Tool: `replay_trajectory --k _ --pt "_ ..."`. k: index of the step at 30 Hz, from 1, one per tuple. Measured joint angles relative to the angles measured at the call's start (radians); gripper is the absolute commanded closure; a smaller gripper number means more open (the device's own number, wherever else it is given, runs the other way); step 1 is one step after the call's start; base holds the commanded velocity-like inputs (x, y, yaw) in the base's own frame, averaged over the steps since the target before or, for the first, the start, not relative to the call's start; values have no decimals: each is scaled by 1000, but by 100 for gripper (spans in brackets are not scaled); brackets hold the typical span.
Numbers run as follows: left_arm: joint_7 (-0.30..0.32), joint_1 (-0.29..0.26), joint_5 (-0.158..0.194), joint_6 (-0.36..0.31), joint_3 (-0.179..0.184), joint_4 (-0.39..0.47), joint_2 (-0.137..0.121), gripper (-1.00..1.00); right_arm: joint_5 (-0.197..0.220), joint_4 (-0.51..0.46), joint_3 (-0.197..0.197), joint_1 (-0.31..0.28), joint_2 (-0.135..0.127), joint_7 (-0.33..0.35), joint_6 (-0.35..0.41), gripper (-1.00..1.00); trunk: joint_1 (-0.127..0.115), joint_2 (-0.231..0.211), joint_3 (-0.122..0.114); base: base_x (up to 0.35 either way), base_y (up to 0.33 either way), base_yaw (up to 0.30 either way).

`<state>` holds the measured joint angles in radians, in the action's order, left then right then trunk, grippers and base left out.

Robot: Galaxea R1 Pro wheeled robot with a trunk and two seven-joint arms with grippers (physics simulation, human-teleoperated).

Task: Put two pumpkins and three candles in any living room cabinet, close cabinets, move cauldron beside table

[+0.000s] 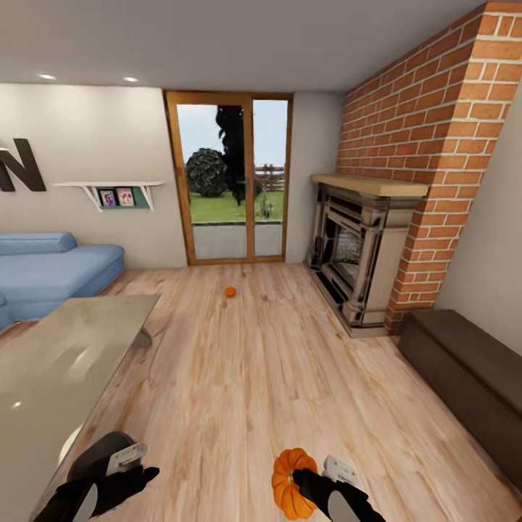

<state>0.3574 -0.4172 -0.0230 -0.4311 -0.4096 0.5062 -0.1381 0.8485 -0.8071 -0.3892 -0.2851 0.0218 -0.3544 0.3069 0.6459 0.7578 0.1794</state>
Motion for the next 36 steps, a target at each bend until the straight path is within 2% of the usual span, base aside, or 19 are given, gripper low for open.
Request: replay_trajectory --k 17,23,27,29,36 --pt "-6 0 0 0 1 -3 1 -100 -1 2 0 0 0 0 -2 100 0 0 0 330 0 0" --pt "-100 0 0 8 1 -3 2 -100 -4 2 0 0 1 0 -13 100 0 0 0 330 0 0" --pt "-206 0 3 121 0 -76 4 -100 -3 66 -1 0 -5 -1 -65 100 0 0 0 330 0 0" --pt "-252 0 5 153 0 -109 5 -100 -4 88 -2 0 -3 0 -73 100 0 0 0 330 0 0" --pt "-279 0 6 197 0 -125 12 -100 -3 101 -2 0 -9 0 -87 100 0 0 0 330 0 0"
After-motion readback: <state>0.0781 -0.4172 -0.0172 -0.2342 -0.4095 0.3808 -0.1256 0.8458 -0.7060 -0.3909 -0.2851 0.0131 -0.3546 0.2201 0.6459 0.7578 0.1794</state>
